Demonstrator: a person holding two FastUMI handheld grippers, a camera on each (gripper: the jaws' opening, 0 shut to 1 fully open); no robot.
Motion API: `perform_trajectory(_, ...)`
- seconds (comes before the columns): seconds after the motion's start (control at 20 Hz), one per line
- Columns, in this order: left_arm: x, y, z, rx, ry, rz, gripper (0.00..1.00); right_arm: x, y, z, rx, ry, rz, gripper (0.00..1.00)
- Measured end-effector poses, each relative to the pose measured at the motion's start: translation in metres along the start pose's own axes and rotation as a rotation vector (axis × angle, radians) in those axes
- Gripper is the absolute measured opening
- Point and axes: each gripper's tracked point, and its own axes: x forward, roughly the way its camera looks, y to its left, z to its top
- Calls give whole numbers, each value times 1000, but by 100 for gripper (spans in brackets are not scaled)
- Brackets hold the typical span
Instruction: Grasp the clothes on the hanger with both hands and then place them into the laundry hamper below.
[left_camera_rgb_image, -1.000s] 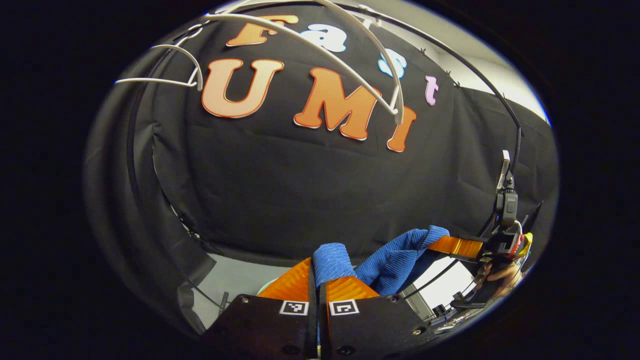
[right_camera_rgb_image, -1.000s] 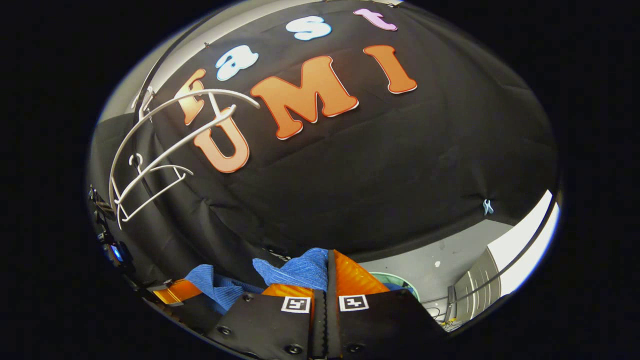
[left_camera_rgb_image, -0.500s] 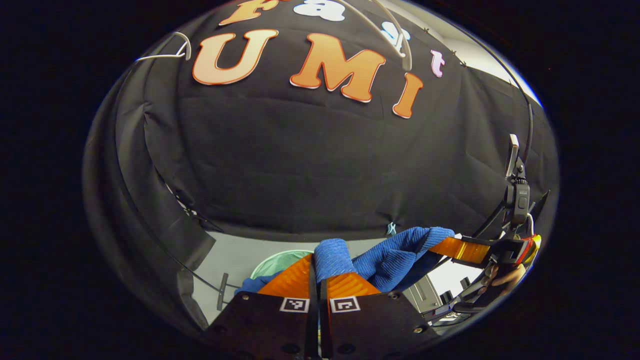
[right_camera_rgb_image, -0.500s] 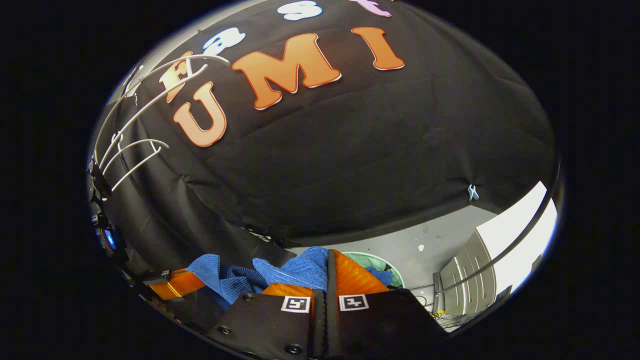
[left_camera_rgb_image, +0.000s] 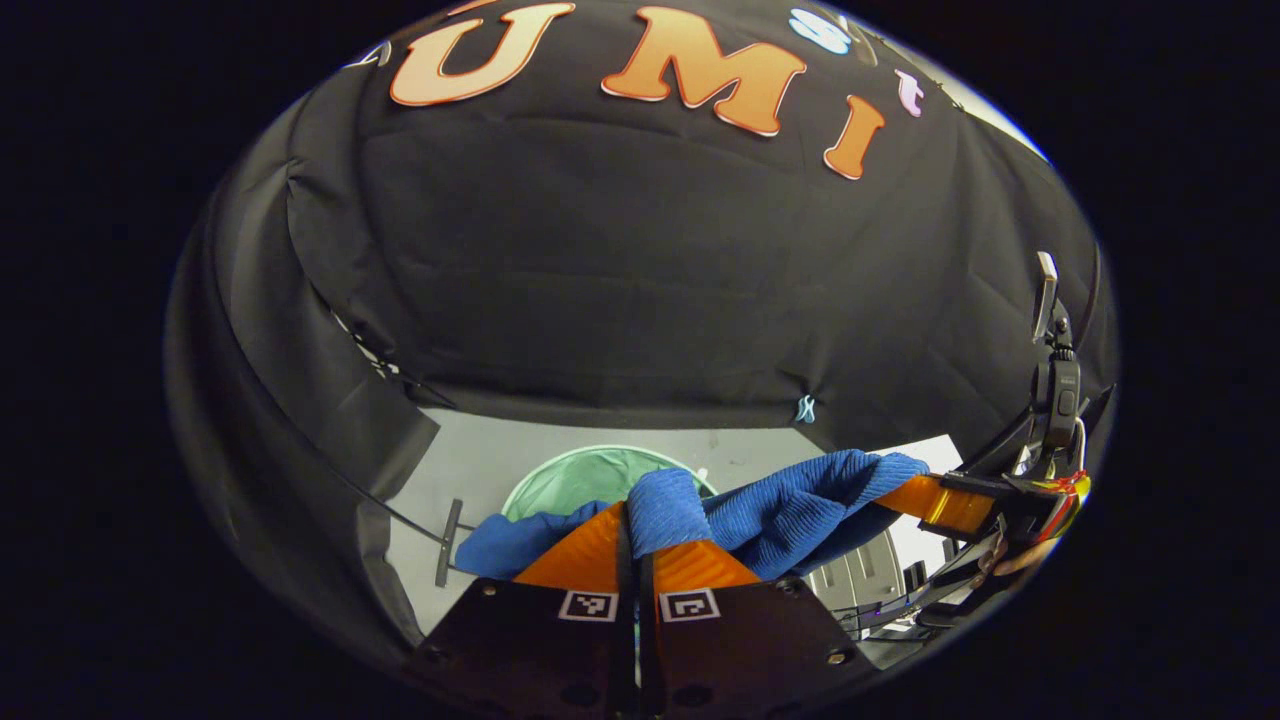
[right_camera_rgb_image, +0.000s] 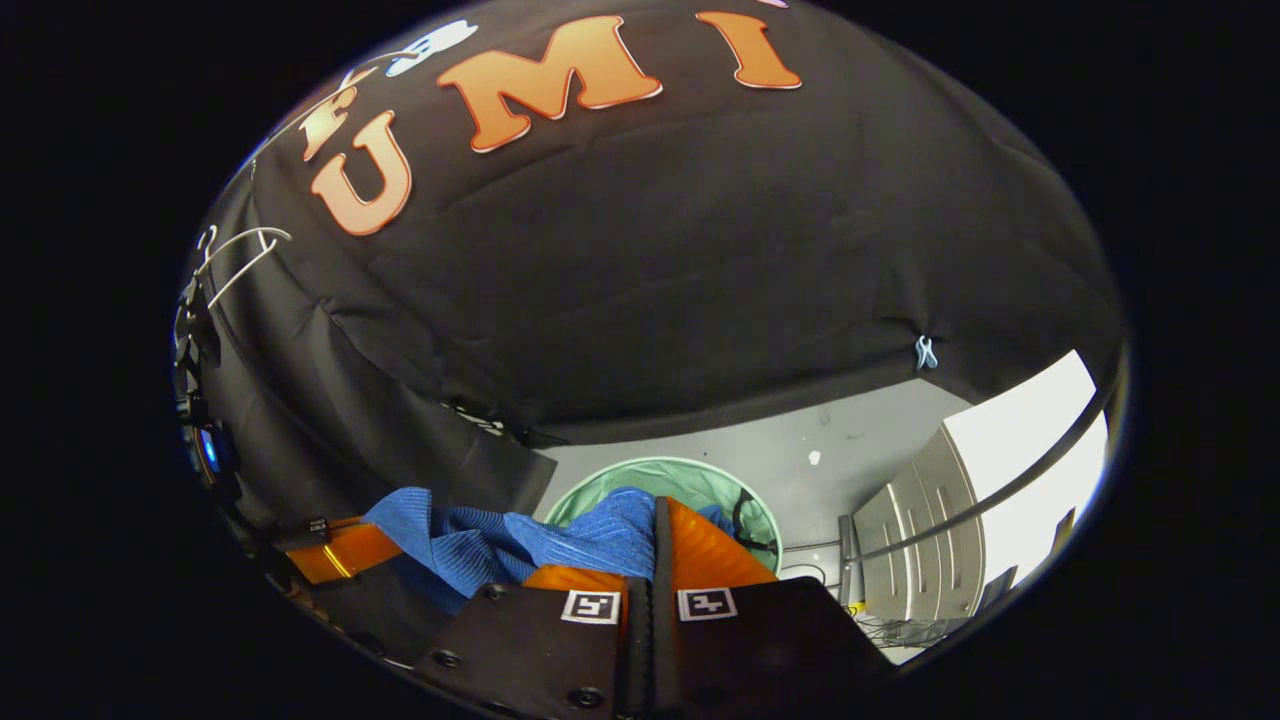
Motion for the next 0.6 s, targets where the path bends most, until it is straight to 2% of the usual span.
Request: perform_trajectory(0.6,64,20,-54,-4,212,62,3,54,-32,-61,-18,211,-78,8)
